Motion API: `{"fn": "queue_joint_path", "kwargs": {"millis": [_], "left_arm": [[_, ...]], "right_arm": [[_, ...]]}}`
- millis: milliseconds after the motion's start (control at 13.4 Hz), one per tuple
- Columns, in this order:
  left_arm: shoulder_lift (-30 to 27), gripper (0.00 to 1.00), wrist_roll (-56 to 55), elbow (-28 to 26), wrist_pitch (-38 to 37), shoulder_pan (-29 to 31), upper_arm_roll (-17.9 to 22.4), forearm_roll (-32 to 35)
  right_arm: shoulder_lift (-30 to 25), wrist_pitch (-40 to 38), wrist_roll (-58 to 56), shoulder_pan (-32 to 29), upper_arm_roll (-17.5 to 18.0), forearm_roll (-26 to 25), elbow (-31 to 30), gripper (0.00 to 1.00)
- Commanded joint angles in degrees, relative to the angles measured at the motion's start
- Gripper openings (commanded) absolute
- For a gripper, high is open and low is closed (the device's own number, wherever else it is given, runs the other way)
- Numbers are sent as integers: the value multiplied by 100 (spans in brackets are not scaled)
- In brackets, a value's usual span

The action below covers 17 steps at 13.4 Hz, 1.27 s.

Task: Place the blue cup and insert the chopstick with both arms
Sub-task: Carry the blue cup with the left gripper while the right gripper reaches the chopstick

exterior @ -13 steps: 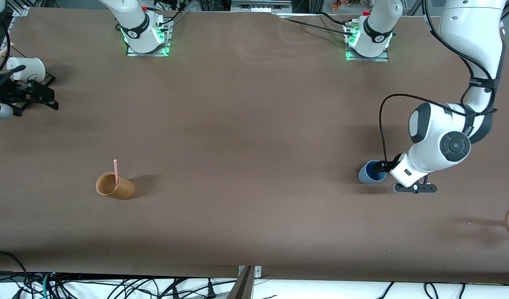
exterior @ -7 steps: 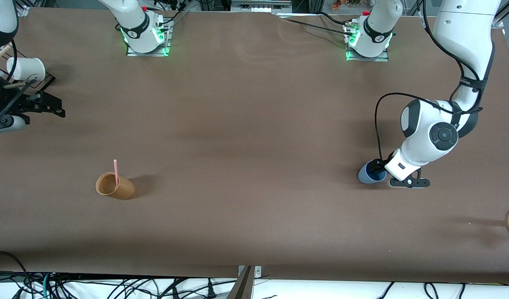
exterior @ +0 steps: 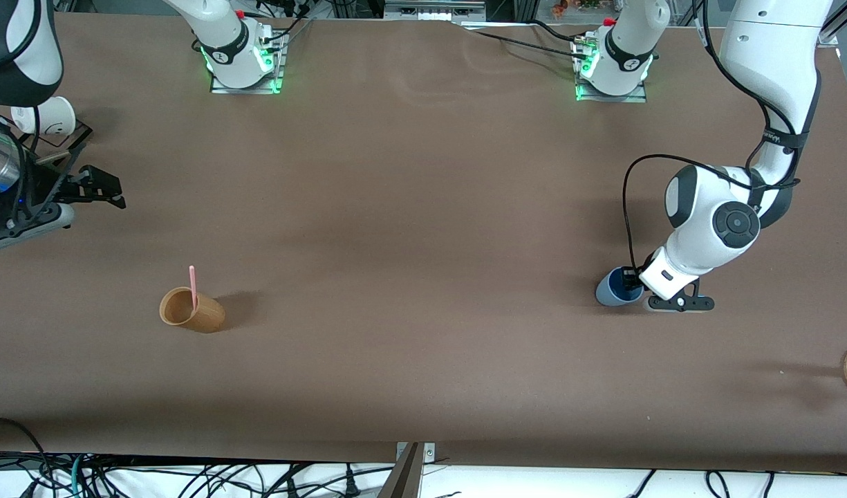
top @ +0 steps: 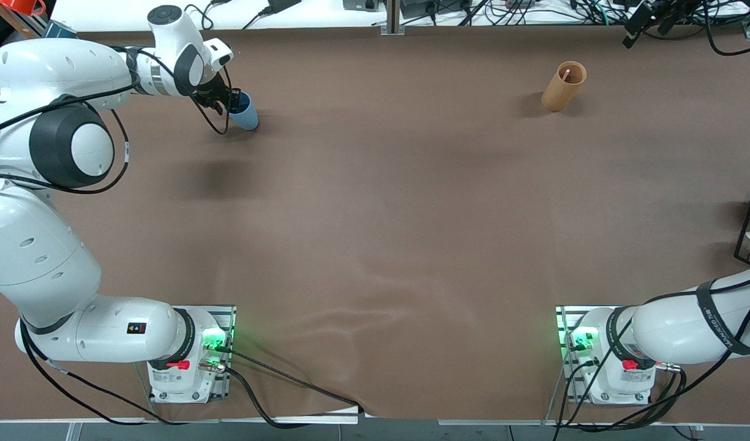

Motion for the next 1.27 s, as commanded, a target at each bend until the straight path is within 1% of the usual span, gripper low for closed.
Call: {"fn": "queue_joint_path", "kwargs": {"millis": [0,149,298,447,670,819,968,1043,1117,1191], "left_arm": [[-96,0,-28,75,-175,13,6,68],[-114,0,-28,242,-421,-4,-3,50],[-97,0,-28,803,-1113,-188,-55,-72],[-44,0,-212,1348,-1598,-801,-47,-615],[237,0,-1001,1981,-1714,-1794,-47,-750],[631,0,-1922,2526,-1889,-2506,-47,-723],[1158,0,-2548,3088,-1916,-3235,-12,-688],[1404,0,-2742,3352,-1969,-3448,-3,-705],[1607,0,-2944,3555,-2021,-3606,-3,-723],[1748,0,-3207,3679,-2031,-3782,-3,-723]], "right_arm": [[-66,483,-500,-29,62,38,-390,100],[13,1045,-1036,-38,105,38,-680,100],[83,1459,-1545,-38,211,29,-909,100],[145,1837,-2195,-38,255,20,-1129,100],[355,2689,-3417,-38,308,29,-1463,100],[575,3024,-3911,-38,360,29,-1472,100],[716,3227,-4044,-38,474,20,-1464,100],[812,3376,-4071,-38,510,20,-1464,100],[891,3542,-4158,-38,658,20,-1464,100],[962,3692,-4272,-38,694,20,-1455,100]]}}
